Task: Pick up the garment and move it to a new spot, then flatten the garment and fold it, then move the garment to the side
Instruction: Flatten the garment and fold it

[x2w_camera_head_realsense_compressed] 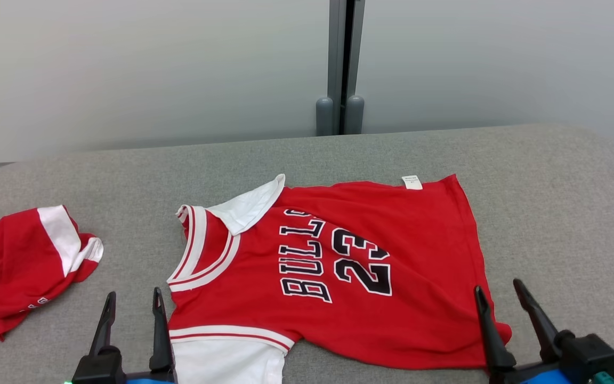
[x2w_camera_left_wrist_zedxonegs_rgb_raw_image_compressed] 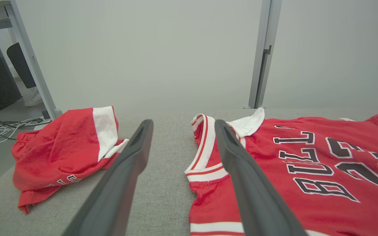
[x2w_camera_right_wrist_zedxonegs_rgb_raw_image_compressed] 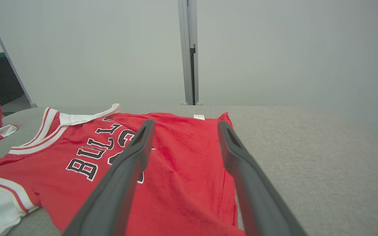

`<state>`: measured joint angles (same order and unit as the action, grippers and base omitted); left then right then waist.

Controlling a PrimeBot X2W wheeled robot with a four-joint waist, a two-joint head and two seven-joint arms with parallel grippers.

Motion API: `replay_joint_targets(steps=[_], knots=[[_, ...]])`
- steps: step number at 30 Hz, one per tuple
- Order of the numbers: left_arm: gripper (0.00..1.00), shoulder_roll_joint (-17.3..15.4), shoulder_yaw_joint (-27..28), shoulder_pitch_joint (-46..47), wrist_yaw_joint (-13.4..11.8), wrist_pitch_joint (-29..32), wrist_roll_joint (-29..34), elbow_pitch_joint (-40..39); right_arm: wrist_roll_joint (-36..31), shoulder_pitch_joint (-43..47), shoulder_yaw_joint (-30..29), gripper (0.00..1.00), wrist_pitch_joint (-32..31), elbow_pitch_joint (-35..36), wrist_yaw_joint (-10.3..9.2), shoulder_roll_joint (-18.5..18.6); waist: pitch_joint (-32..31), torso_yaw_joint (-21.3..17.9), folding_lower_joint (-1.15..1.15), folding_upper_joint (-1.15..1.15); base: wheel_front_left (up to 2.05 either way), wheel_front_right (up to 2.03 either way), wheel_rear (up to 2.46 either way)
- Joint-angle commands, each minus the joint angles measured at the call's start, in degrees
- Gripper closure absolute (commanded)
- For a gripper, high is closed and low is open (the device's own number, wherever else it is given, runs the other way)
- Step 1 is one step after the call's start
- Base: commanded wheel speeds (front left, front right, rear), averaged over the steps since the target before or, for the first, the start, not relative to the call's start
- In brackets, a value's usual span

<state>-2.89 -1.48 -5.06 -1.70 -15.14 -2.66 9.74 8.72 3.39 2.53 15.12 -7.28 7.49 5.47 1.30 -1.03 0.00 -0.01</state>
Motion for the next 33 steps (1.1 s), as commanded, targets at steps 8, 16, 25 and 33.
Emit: replay_joint_targets(steps=[8, 16, 25, 33], knots=[[0.0, -0.6, 1.5, -2.7, -0.9, 0.0, 1.4, -0.3, -2.5, 2.9, -0.7, 0.0, 0.0, -1.7, 0.01, -1.6, -1.2, 0.1, 0.0, 0.01, 0.0, 0.0, 0.0], [0.0, -0.8, 1.6, -2.8, -0.8, 0.0, 1.8, 0.0, -4.1, 2.5, -1.1, 0.0, 0.0, -2.7, 0.01, -2.1, -1.5, 0.2, 0.0, 0.01, 0.0, 0.0, 0.0], [0.0, -0.7, 1.2, -2.5, -0.8, 0.0, 1.9, 0.2, -4.7, 2.2, -1.5, 0.0, 0.0, -3.3, 0.01, -2.3, -1.5, 0.2, 0.0, 0.01, 0.0, 0.0, 0.0], [0.0, -0.4, -0.9, -3.4, 0.8, 0.0, 0.9, 3.3, -4.5, 2.6, -4.6, 0.0, 0.0, -7.7, 0.01, -2.1, -1.0, 0.2, 0.0, 0.01, 0.0, 0.0, 0.0]])
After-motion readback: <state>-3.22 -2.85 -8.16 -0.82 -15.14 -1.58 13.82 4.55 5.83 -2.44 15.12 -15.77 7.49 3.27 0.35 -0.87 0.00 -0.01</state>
